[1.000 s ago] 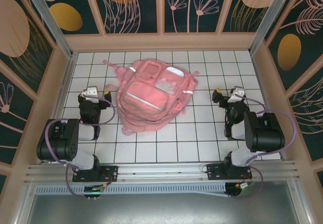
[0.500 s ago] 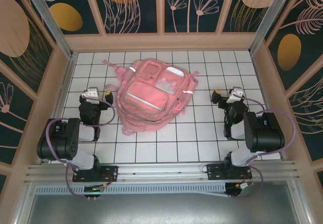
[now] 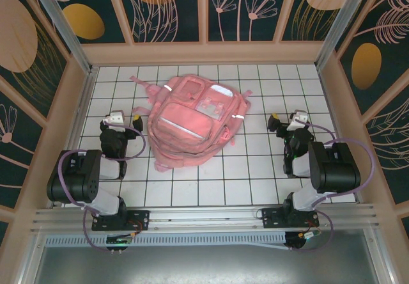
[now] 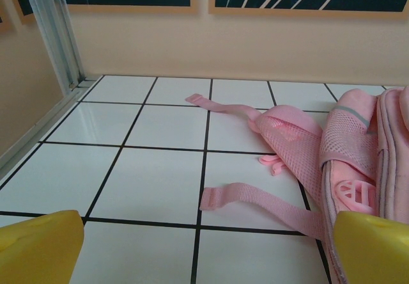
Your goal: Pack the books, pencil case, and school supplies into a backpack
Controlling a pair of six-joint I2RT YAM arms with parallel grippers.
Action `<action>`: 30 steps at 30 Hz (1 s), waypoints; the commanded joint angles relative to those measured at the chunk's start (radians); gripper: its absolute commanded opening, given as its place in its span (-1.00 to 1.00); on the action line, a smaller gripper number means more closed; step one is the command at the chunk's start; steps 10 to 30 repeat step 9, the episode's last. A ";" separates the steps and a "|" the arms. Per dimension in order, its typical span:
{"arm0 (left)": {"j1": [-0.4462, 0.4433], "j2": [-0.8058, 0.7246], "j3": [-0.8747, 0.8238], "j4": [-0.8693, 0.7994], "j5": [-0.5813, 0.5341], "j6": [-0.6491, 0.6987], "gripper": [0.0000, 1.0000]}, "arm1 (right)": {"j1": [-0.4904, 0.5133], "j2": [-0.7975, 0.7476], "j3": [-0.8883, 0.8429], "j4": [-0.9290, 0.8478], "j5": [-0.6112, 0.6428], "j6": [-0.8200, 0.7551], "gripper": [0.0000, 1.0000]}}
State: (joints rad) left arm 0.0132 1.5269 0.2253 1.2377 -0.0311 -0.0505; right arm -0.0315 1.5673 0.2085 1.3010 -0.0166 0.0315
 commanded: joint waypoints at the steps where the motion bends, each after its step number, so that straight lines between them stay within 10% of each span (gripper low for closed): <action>1: 0.004 -0.008 0.009 0.037 0.002 -0.019 0.98 | 0.003 -0.007 0.016 0.007 0.017 -0.017 0.99; 30: 0.004 -0.009 0.009 0.037 0.000 -0.019 0.98 | 0.000 -0.007 0.016 0.004 0.001 -0.016 0.99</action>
